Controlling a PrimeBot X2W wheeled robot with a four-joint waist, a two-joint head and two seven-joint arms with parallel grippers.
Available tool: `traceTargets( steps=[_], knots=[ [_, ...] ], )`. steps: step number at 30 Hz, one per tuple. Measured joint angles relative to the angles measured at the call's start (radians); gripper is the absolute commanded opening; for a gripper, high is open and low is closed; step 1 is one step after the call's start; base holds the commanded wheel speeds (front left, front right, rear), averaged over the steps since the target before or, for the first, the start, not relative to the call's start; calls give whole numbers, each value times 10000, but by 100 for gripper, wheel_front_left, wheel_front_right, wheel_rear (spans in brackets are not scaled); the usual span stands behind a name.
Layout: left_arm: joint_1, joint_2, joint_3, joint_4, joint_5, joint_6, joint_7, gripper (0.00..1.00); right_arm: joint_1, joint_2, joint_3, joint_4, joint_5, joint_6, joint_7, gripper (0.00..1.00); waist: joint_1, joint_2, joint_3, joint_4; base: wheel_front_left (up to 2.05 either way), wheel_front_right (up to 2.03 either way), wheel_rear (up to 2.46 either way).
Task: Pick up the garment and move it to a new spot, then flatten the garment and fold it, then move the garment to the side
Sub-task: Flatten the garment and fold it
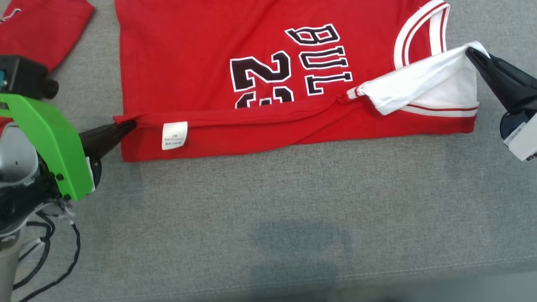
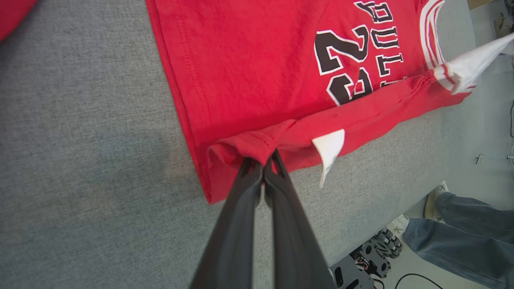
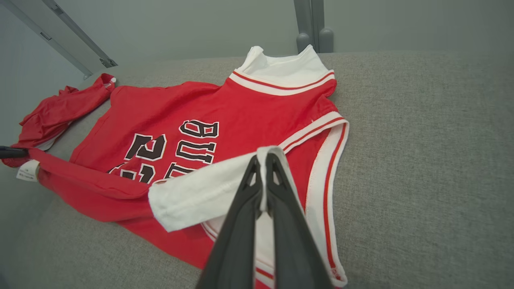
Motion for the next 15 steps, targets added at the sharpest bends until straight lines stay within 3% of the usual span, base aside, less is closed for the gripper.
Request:
traceTargets(
  steps=[15],
  knots=[
    [-1185,-117,42,1158,539,140,510,0,-1063,109,426,782,6,0,169,0,0,0,664,-548,0,0,0]
  ],
)
